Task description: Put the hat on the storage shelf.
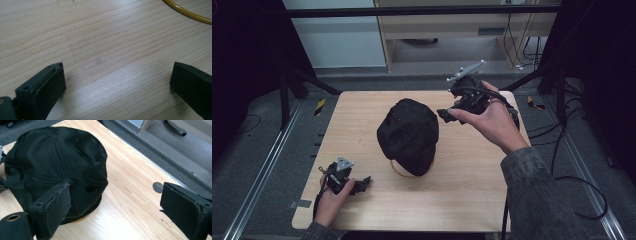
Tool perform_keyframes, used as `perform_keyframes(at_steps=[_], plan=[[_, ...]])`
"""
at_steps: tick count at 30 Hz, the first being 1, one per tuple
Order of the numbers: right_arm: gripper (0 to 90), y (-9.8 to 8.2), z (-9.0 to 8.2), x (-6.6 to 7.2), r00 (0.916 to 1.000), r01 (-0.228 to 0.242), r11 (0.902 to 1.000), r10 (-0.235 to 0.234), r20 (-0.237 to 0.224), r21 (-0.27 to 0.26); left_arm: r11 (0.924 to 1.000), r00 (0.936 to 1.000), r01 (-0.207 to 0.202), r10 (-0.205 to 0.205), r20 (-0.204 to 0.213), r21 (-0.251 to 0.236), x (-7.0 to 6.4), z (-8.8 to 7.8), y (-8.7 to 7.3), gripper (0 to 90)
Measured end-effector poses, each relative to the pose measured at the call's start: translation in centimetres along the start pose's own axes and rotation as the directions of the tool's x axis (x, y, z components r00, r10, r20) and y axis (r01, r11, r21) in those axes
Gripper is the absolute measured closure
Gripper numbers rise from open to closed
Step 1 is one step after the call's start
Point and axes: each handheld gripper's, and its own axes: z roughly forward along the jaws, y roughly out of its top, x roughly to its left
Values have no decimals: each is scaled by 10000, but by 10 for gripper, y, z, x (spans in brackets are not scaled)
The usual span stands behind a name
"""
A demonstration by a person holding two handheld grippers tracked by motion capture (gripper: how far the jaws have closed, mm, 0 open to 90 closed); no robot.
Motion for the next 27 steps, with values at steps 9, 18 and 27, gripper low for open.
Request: perform_keyframes(at_steps=[9, 18, 27], plan=[[83, -31, -9, -8, 9979, -292, 9992, 307, 571, -269, 10000, 10000, -5, 5, 2, 8, 0, 0, 0, 0], [77, -68, -11, -15, 9898, -879, 9944, 939, 1074, -594, 10000, 10000, -1, 1, -1, -30, 0, 0, 0, 0], [81, -117, 5, -10, 9838, -1283, 9909, 1325, 1204, -418, 10000, 10000, -8, 8, 4, -1, 0, 0, 0, 0]])
